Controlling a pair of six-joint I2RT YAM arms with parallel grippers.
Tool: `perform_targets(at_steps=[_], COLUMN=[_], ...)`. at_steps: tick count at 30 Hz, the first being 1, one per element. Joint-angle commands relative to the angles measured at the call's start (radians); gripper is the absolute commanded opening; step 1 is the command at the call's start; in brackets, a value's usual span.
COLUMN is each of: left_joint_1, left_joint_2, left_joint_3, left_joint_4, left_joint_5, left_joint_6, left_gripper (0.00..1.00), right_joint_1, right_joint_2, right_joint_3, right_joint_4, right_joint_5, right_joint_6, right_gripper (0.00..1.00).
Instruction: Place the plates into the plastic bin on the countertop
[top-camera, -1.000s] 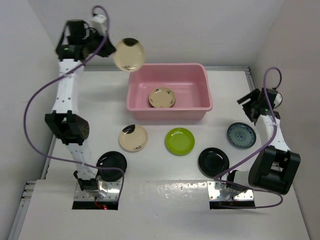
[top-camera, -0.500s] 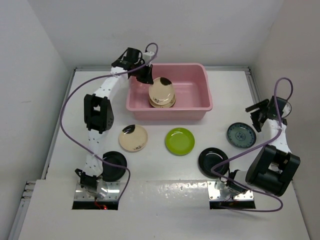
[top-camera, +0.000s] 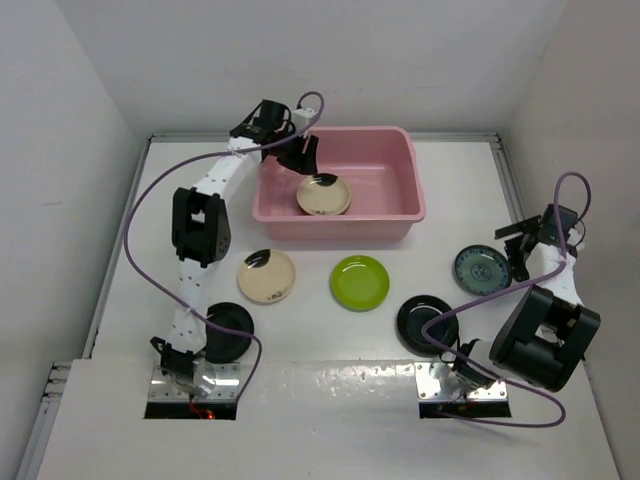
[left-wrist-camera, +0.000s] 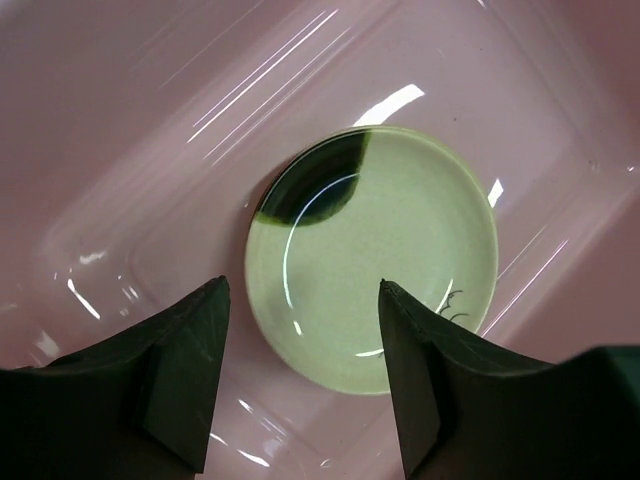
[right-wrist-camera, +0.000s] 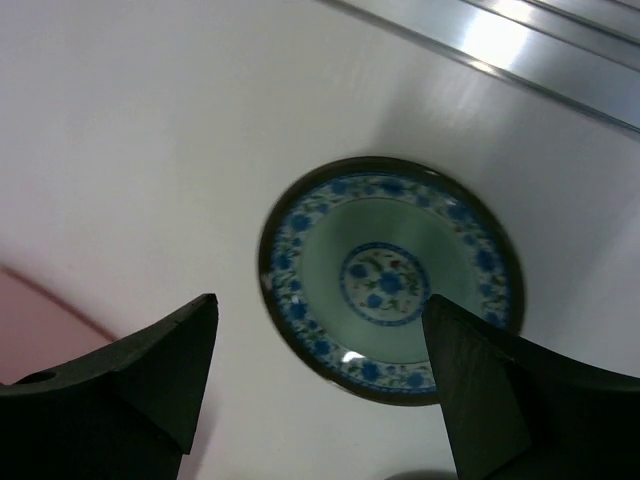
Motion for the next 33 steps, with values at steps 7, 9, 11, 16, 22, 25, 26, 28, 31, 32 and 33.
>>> perform_targets(at_steps=[7, 9, 11, 16, 22, 25, 26, 28, 31, 32, 33], left_joint_1=[-0.016, 0.007, 0.036, 0.081, 0.134, 0.154, 0.154, 0.154, 0.164, 0.174, 0.174], left_joint_2=[-0.072, -0.09, -0.115, -0.14, -0.21, -0.236, -0.236, -0.245, -0.255, -0.255, -0.255], left_joint_3=[0.094, 0.094, 0.094, 0.085, 0.034, 0.01, 0.001, 0.0, -0.009, -0.009, -0.009], left_joint_4=[0.039, 0.039, 0.039, -0.008, -0.062, -0.073, -0.073, -0.073, -0.082, -0.082, -0.082], left_joint_5=[-0.017, -0.017, -0.017, -0.017, -0.007, -0.017, -0.027, -0.027, -0.027, -0.027, -0.027], left_joint_6=[0.045, 0.036, 0.027, 0.018, 0.05, 0.059, 0.059, 0.068, 0.068, 0.068, 0.068], left_gripper=[0.69, 0.69, 0.69, 0.69, 0.69, 0.69, 0.69, 0.69, 0.69, 0.69, 0.69], right_joint_1=[-0.025, -0.031, -0.048, -0.048, -0.049, -0.049, -0.048, -0.048, -0.049, -0.046, -0.042], right_joint_2=[-0.104, -0.109, -0.101, -0.008, 0.12, 0.146, 0.147, 0.166, 0.178, 0.155, 0.164], right_joint_3=[-0.123, -0.177, -0.23, -0.288, -0.294, -0.294, -0.295, -0.279, -0.242, -0.231, -0.211], right_joint_4=[-0.18, -0.157, -0.108, 0.153, 0.266, 0.294, 0.298, 0.312, 0.334, 0.335, 0.34], right_joint_5=[0.329, 0.322, 0.211, 0.053, 0.01, 0.01, 0.009, -0.02, -0.059, -0.065, -0.068], right_joint_6=[0.071, 0.074, 0.045, 0.043, 0.081, 0.098, 0.101, 0.095, 0.065, 0.039, 0.039], right_gripper=[0.82, 0.79, 0.77, 0.67, 0.45, 0.24, 0.17, 0.05, 0.0, 0.0, 0.0])
